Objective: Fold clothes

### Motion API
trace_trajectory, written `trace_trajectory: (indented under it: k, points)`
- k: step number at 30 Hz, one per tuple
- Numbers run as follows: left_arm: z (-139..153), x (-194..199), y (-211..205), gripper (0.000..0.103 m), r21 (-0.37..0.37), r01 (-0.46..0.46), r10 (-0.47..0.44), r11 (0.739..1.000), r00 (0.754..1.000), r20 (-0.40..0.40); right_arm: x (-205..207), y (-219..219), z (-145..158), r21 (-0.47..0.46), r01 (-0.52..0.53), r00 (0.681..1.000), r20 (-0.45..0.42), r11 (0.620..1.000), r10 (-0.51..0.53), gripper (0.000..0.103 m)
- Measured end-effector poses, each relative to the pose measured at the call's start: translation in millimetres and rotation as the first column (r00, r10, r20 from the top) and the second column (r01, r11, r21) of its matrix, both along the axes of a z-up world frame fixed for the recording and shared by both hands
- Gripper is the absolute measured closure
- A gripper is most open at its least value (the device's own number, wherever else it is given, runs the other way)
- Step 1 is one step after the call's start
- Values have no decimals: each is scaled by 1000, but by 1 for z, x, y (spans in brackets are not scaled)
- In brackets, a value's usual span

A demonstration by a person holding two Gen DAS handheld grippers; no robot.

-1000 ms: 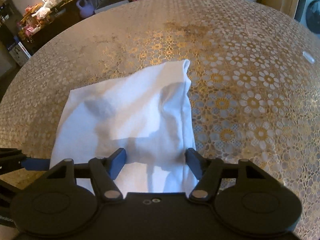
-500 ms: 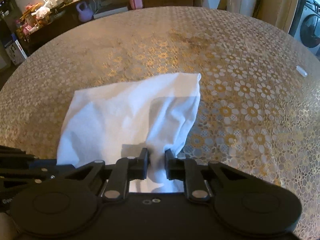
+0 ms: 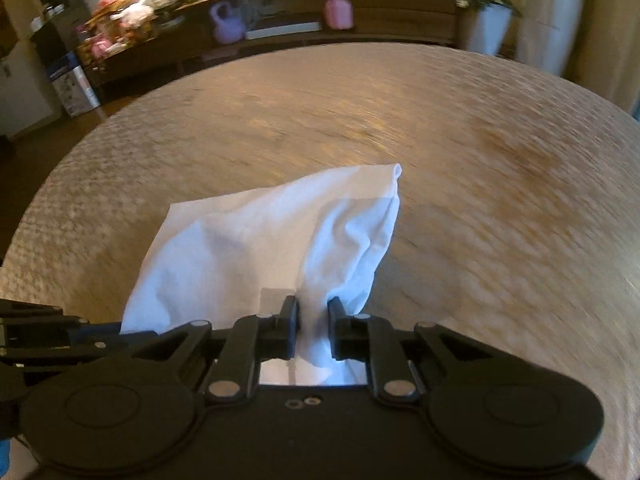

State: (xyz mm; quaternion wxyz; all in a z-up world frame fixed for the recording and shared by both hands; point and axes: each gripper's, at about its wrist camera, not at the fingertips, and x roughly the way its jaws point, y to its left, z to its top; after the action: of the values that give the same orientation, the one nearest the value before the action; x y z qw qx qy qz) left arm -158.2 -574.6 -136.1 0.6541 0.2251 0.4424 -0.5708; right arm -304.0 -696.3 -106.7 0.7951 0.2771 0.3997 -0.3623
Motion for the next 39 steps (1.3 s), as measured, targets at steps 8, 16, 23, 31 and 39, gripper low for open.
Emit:
trace_trajectory:
  k: [8,16,23,31,39]
  points:
    - [3,123,-11,95,5,-111,111,994,993,35,136,-28,-6,3,-104,994,45,995,103,0]
    - [3,227,-44,95,-7,-189,189,982,979,78,250,-70,-15,-1,-152,985,81,988,151,0]
    - [-1,275,-75,95,-16,-212,213,977,973,91,298,-103,-25,-9,-149,985,85,989,149,0]
    - [10,290,-67,85,-59,-131,134,990,989,59,290,-98,-5,-12,-243,968,65,970,244,0]
    - [18,281,-59,43,-170,-94,80,981,993,-86,297,-85,4,-26,-260,962,76,965,262,0]
